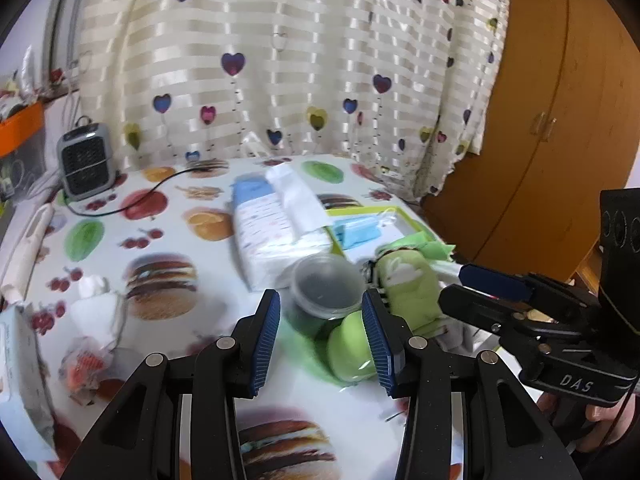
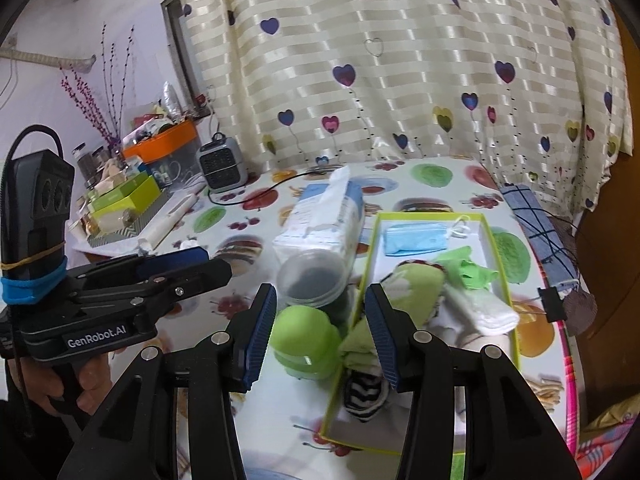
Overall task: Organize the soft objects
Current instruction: 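Withdraw both open grippers from the box back over the table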
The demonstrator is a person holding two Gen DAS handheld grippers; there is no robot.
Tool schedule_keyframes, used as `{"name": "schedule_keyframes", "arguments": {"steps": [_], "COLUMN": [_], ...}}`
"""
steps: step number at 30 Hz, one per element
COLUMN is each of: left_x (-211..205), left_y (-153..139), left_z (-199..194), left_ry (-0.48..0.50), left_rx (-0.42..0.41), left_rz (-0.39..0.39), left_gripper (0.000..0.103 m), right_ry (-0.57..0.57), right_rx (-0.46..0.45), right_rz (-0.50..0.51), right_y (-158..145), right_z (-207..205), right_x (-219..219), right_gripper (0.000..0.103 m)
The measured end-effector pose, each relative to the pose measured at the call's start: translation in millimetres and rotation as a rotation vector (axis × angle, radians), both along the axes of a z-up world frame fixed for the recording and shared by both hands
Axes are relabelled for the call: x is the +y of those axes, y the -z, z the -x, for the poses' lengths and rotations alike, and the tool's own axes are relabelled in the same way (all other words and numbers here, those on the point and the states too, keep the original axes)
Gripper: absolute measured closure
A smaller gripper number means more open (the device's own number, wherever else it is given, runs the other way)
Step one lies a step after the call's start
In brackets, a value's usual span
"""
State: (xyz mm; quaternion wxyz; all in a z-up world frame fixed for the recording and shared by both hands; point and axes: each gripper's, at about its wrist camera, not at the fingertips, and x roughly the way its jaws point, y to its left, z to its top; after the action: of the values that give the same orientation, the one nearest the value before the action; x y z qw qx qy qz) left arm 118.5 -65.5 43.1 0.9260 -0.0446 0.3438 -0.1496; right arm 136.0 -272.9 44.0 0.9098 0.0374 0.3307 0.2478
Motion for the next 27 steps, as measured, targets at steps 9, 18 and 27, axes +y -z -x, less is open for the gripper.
{"name": "schedule_keyframes", "arguments": {"steps": [9, 18, 27], "left_x": [52, 120, 152], "left_y": [15, 37, 61], "left_z": [9, 10, 0], "left_ry": [-0.126, -0.298, -0.349], "left_rx": [0.010, 0.035, 0.089], "left_rz": [-0.031, -0.095, -0.149], "left_gripper": [0.062, 0.058, 0.053], "right_ry": [-0.089, -0.170, -0.232], "right_rx": [0.014, 0.020, 0.034], "right_rz": [0.003, 0.021, 0.038], "right_y": [1, 3, 10], "right_z": [2, -1, -5], "right_x": [34, 73, 102], "right_gripper": [0.056, 0.056, 0.056]}}
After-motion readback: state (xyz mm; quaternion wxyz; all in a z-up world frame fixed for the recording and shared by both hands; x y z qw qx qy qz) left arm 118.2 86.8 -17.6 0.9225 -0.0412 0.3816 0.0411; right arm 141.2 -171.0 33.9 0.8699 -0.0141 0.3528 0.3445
